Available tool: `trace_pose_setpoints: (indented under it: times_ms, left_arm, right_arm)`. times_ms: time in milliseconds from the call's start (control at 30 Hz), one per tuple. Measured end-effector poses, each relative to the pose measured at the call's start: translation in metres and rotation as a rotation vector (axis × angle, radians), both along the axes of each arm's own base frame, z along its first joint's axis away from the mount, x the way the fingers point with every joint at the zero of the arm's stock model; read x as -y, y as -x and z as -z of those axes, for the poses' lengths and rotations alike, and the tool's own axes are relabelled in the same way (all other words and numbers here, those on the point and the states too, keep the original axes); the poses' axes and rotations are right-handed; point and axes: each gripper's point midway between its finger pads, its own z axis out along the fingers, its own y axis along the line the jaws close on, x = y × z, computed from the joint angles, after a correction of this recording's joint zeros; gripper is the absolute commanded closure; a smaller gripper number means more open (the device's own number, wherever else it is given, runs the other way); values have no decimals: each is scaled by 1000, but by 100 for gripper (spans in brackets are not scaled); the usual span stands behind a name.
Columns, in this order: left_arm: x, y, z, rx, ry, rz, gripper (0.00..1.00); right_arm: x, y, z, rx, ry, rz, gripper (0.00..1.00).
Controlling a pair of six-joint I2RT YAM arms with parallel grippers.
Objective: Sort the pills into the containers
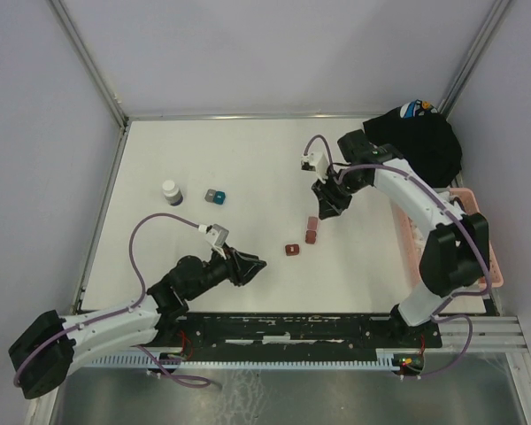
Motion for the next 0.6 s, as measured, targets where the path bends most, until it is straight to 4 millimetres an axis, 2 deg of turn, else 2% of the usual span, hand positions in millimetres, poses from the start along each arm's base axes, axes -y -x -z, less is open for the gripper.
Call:
trace_pose_setpoints:
  times_ms: [100,233,333,467,600]
  left_arm:
    - [4,-3,14,-53,-26,-6,64]
    - [15,-8,27,-122,-70,-10,72]
    - [32,-9,30,-141,-107,-8,75]
    - [64,-7,35,-142,-173,-6,79]
    - [81,-16,55,-160,-260,-44,80]
  right_arm:
    - [3,11,-6,32,-26,42,64]
    - [8,20,1,40,-31,73,67]
    - [11,21,6,28,-23,89,70]
    - [15,18,6,24,-21,115,71]
    - [20,14,5,23,-21,146,71]
